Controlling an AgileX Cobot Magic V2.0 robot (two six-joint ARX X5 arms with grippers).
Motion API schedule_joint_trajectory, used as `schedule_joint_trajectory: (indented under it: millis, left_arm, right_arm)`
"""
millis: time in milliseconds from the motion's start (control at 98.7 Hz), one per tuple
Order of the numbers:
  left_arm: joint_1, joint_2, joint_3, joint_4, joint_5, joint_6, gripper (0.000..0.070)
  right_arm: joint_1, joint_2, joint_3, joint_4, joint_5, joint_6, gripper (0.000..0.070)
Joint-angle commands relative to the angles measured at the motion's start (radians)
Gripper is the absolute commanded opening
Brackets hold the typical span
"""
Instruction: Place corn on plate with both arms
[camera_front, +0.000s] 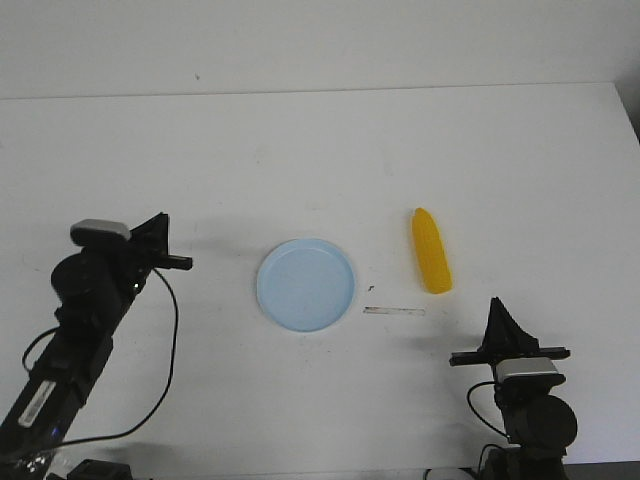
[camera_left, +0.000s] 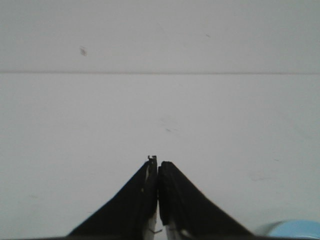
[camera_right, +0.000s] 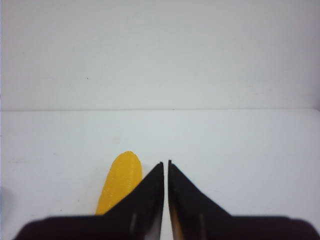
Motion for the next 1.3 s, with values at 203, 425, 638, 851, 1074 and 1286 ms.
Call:
schedule_joint_trajectory:
  millis: [203, 425, 638, 851, 1074, 1286]
  left_arm:
    - [0.076, -0.307, -0.229, 0.024, -0.062, 0.111, 0.0]
    - [0.116, -0.59, -0.391, 0.012, -0.062, 0.109, 0.0]
    - [0.119, -0.774, -0.41, -0.13, -0.062, 0.11, 0.0001]
    - [0.119, -0.848, -0.41, -0.142, -0.062, 0.11, 0.0003]
    - [0.119, -0.863, -0.41, -0.175, -0.066, 0.109, 0.0002]
    - [0.119, -0.863, -0.41, -0.175, -0.066, 0.109, 0.0002]
  right_arm:
    - [0.0, -0.001, -0.001, 0.01, 0.0, 0.01, 0.0013]
    - [0.0, -0.001, -0.001, 0.01, 0.0, 0.01, 0.0013]
    - [0.0, -0.001, -0.001, 0.01, 0.0, 0.01, 0.0013]
    - [0.0, -0.001, -0.001, 0.01, 0.0, 0.01, 0.0013]
    - [0.0, -0.001, -0.001, 0.01, 0.0, 0.01, 0.0013]
    - [0.0, -0.001, -0.001, 0.011, 0.0, 0.015, 0.0013]
